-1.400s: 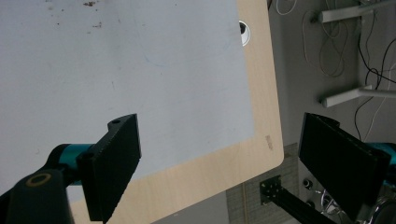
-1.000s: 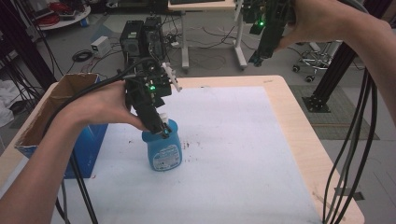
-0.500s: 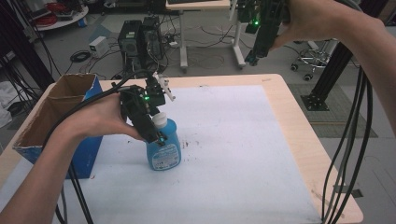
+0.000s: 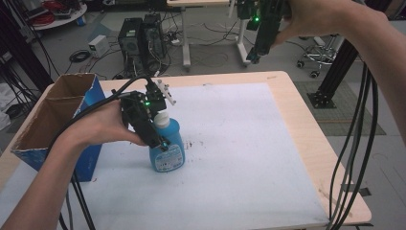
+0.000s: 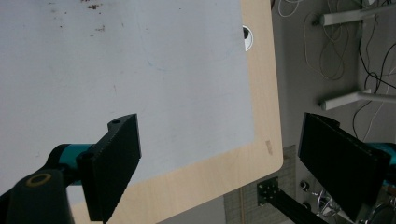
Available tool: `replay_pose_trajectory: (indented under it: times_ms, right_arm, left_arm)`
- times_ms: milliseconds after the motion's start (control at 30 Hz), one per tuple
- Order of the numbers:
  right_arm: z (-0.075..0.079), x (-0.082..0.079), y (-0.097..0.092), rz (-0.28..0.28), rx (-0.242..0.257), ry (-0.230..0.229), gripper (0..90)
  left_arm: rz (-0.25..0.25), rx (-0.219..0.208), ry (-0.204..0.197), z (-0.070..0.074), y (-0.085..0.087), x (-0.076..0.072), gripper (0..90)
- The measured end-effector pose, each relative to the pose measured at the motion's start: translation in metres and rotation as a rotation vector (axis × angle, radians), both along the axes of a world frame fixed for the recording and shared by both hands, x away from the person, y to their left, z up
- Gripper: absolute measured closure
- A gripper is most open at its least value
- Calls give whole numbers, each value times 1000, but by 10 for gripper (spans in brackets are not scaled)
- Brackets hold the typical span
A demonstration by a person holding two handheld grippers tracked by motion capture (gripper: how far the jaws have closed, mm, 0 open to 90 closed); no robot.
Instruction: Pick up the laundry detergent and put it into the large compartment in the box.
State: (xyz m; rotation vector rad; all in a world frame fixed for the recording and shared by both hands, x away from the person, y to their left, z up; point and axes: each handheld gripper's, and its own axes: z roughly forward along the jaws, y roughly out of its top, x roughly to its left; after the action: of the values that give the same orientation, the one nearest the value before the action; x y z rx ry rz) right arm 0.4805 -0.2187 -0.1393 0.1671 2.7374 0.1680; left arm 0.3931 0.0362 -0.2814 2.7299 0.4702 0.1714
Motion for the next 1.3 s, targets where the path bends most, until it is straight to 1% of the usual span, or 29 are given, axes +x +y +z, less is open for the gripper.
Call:
replay_pose_trajectory:
  times_ms: [200,333,633,867,1033,1300]
  right_arm:
    - [1,-1,-1,-1,0,-2,124]
    - [1,-1,-2,-4,-2,-2,124]
    - [1,-2,-3,-5,-4,-7,124]
    - [1,-3,-2,-4,-5,-8,124]
    - [1,-3,-2,-2,-9,-8,124]
    - [1,-3,-2,-8,-7,-7,124]
  left_arm:
    - [3,5,-6,-1,-1,1,158]
    - [5,8,2,-2,-2,0,160]
    - [4,9,-4,-3,-3,1,160]
    - [-4,7,-3,-3,-3,0,194]
    - [0,17,-4,-3,-3,1,199]
    - [-1,16,-3,-3,-3,1,228]
